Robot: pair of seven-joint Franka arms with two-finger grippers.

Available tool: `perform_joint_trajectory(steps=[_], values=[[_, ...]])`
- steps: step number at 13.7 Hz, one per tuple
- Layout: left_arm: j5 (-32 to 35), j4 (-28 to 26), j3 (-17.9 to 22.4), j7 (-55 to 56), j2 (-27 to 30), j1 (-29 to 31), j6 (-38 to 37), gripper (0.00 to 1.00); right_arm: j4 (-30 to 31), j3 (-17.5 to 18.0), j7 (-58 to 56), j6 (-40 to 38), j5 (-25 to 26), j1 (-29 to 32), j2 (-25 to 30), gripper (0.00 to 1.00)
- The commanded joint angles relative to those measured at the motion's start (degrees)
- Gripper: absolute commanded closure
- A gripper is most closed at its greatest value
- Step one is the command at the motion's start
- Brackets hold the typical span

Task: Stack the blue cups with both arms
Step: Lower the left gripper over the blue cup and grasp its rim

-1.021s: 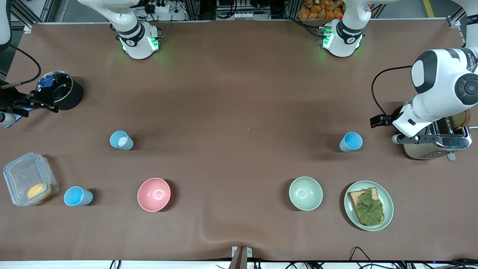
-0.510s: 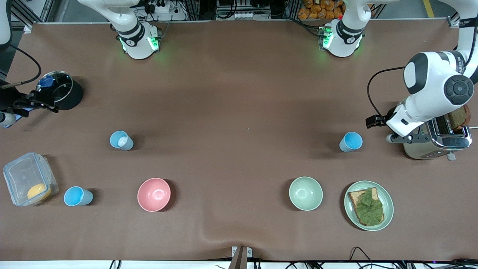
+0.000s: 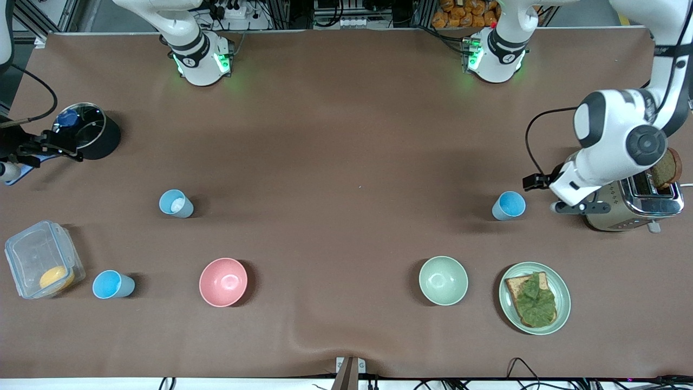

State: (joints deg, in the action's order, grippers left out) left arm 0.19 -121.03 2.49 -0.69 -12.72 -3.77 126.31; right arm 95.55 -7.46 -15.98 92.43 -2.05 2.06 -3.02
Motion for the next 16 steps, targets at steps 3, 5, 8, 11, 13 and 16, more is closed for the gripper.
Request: perform_joint_trajectory(steps=[3, 5, 8, 11, 13, 16], values=[[-0.37, 4.22, -0.73, -0.88, -6.25, 0.6, 1.3, 0.0, -1.15, 0.95, 0.6, -0.32, -1.03, 0.32, -0.23, 0.0], [-0.89, 5.8, -0.73, -1.33, -8.81, -0.09, 1.48, 0.0, -1.15, 0.87, 0.6, -0.41, -1.03, 0.49, -0.14, 0.0], [-0.89, 5.8, -0.73, -0.71, -9.95, -0.36, 1.48, 0.0, -1.15, 0.69, 0.6, -0.67, -1.12, 0.84, -0.05, 0.0], [-0.89, 5.98, -0.73, -0.8, -11.01, -0.36, 1.48, 0.0, -1.77, 0.87, 0.6, -0.4, -0.86, 0.32, -0.14, 0.0], [-0.89, 6.07, -0.73, -0.8, -11.8, -0.54, 1.48, 0.0, -1.68, 0.87, 0.6, -0.76, -0.86, 0.49, -0.14, 0.0], [-0.89, 6.5, -0.73, -0.8, -12.07, -0.54, 1.57, 0.0, -1.77, 0.87, 0.6, -0.84, -1.03, 0.49, -0.05, 0.0]])
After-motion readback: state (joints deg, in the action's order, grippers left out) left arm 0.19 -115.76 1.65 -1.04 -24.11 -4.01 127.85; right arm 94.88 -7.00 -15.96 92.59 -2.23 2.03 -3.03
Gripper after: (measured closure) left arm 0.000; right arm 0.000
